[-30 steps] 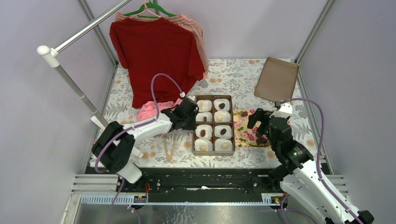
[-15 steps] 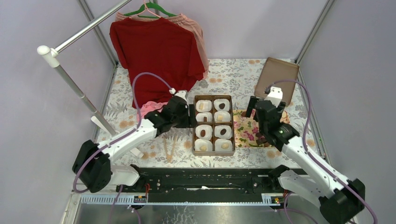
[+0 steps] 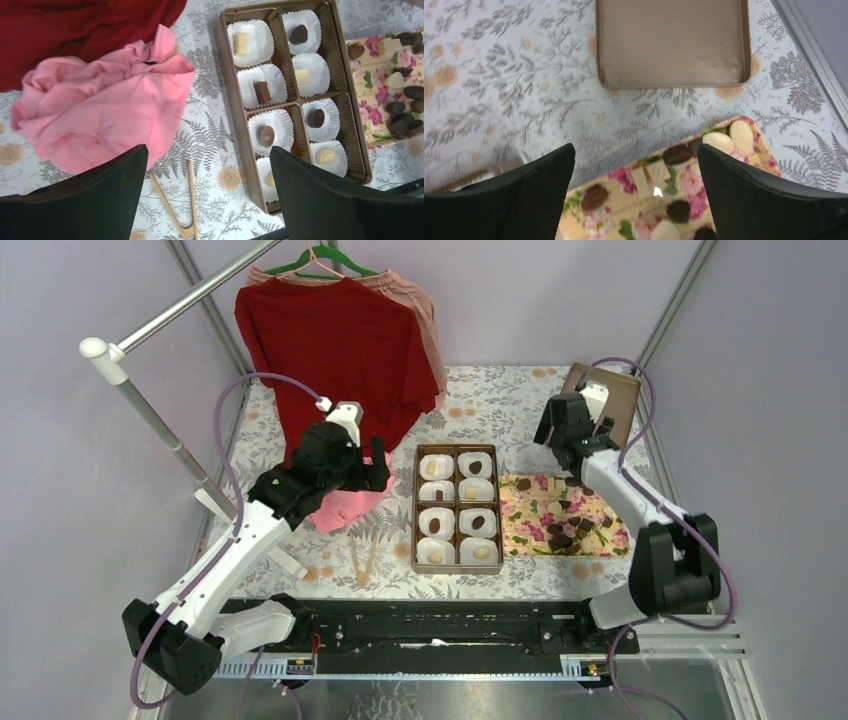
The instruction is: Pack the chocolate
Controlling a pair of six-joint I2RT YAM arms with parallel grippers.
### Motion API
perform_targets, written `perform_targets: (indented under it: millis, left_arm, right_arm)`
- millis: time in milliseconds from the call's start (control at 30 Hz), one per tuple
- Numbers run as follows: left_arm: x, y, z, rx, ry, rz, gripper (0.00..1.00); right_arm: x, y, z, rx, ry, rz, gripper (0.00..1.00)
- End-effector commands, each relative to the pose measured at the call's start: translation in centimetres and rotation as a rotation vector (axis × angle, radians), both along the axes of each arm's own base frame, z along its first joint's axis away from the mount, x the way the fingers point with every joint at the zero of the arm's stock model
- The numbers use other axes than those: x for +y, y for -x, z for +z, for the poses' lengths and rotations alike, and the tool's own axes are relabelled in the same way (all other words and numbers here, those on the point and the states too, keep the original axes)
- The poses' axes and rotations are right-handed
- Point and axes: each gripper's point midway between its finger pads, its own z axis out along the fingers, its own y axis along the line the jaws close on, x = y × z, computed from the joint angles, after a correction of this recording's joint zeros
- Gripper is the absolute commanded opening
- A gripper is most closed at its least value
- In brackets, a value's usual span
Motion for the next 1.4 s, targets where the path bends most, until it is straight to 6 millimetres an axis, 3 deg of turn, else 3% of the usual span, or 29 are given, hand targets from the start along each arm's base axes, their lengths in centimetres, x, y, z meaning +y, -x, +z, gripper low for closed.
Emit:
perform_targets:
  millis: [0, 33, 233, 500, 700, 1133, 1367]
  left_arm:
    - [2.2, -0.4, 1.0, -0.069, -0.048, 0.006, 0.99]
    - [2.3, -0.5, 0.9, -0.067, -0.027, -0.006, 0.99]
    - [3.9, -0.5, 0.3, -0.112, -0.042, 0.032, 0.99]
    - [6.1, -0.6, 1.4, -0.213, -0.064, 0.070, 0.99]
    - [6.2, -1.1, 1.5, -0.176, -0.004, 0.135, 0.99]
    - [6.4, -1.5, 2.2, -0.215, 0.008, 0.103, 0.99]
    - [6.7, -1.8, 2.1, -0.221, 0.005, 0.105, 0.99]
  right_arm:
    - [-1.0, -4.3, -0.1, -0.009, -0.089, -0.045, 1.00]
    - [-1.3, -5.1, -1.4, 0.024, -0.084, -0.051, 1.00]
    - [-1.8, -9.5, -5.2, 0.110, -0.097, -0.069, 0.94]
    - [-3.7, -14.6, -7.6, 0.135, -0.114, -0.116, 0.81]
    - [-4.6, -16.2, -9.1, 0.175, -0.101, -0.115, 0.70]
    - [-2.8, -18.3, -11.1, 0.209, -0.147, 0.003, 0.59]
    - [-2.8, -18.5, -12.8, 0.263, -0.140, -0.004, 0.46]
